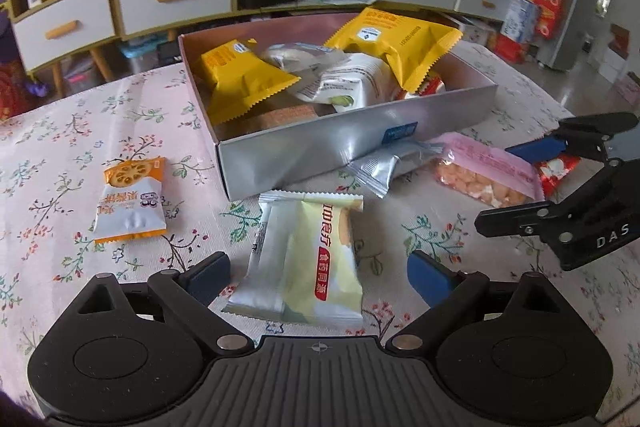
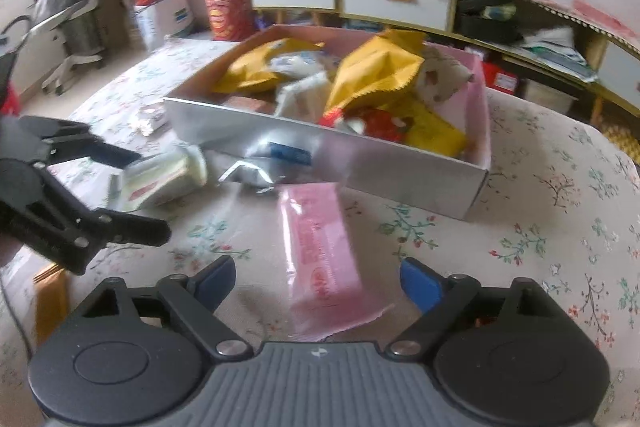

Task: Organize snacks
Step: 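Grasp the cream packet with red text with left gripper while right grasps the pink packet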

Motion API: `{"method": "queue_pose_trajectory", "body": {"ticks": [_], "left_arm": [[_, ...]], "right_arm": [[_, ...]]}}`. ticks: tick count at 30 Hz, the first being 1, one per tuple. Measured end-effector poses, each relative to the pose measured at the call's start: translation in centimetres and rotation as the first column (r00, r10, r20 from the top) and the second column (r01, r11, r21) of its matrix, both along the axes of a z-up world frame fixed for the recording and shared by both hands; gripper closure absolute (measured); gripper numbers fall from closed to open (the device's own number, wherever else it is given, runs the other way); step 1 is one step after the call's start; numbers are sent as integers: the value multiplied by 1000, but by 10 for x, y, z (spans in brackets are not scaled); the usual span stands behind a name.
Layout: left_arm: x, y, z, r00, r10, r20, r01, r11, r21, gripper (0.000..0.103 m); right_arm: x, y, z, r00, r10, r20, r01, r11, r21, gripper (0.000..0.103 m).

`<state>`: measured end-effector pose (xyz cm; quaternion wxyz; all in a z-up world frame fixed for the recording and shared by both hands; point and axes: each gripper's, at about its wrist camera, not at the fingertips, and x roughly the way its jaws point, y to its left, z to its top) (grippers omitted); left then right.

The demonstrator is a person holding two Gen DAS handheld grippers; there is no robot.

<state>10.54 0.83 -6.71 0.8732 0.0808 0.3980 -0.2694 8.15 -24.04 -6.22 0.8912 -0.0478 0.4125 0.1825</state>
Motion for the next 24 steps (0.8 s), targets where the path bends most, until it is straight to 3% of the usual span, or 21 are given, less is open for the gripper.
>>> {"method": "queue_pose_trajectory", "body": {"ticks": [4, 9, 13, 14, 16, 17, 24], "left_arm": [[-3, -4, 1, 999, 42, 28, -42, 999, 17, 21], [-8, -5, 4, 996, 78, 49, -80, 997, 22, 48], [-10, -6, 5, 995, 96, 42, -97, 995, 22, 51], [-11, -7, 6, 994, 98, 40, -99, 995, 24, 52], [-13, -8, 8, 994, 104, 28, -104, 994, 18, 53], [-14, -9, 9, 994, 105, 18, -105, 994, 12, 58], [-17, -5, 18, 991, 128, -36, -130, 991, -42, 59]], "right_arm": [[2, -2, -2, 999, -36, 18, 36, 999, 0, 36], [-1, 2, -1, 998, -46, 44, 46, 999, -8, 51], [-4, 7, 3, 997, -45, 55, 46, 999, -11, 84], [-4, 8, 4, 997, -51, 55, 52, 999, -14, 86], [-4, 9, 7, 996, -65, 53, 66, 998, -17, 87], [-5, 10, 8, 996, -68, 54, 69, 997, -18, 87], [-10, 11, 23, 996, -78, 52, 78, 997, 6, 87]]}}
